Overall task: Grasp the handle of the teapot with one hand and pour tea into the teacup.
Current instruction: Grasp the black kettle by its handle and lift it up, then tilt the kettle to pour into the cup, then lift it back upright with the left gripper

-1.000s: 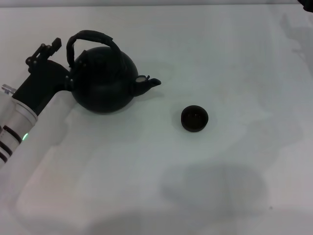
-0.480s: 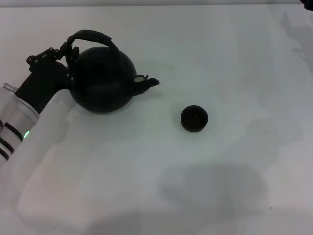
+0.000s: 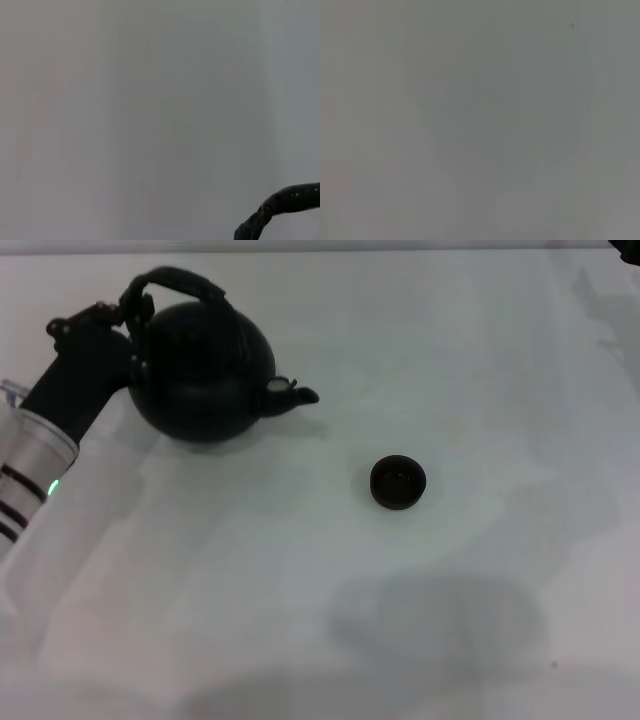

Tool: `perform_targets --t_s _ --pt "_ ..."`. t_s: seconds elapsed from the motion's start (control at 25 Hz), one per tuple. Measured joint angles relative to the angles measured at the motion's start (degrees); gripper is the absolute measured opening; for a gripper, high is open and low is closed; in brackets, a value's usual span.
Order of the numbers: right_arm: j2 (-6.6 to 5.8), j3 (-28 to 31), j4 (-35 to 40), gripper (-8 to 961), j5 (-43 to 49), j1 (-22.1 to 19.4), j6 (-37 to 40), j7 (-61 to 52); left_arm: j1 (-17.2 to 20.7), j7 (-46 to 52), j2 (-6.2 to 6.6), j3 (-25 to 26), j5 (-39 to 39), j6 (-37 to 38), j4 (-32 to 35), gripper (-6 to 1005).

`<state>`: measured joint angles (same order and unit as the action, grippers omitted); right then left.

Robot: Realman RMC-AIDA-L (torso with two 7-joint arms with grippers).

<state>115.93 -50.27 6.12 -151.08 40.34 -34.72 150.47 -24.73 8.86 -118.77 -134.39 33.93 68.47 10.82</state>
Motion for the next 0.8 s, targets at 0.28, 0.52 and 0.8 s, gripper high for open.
perform_targets --t_s 0.28,0.52,0.8 --pt "0.07 0.0 -0.05 835 0.0 0.0 0.0 0.0 -3.1 -0.23 0.03 0.01 -0.52 0.94 -0.17 92" --pt "0.22 0.0 -0.14 835 0.0 0.0 0.41 0.0 -7.53 -4.7 0.12 -0.34 -3.99 0.11 -0.69 92" --pt "0.27 0.0 -0.15 835 0.0 -0.02 2.17 0.0 -9.43 -11.92 -0.33 -0.35 -8.78 -2.15 0.29 92"
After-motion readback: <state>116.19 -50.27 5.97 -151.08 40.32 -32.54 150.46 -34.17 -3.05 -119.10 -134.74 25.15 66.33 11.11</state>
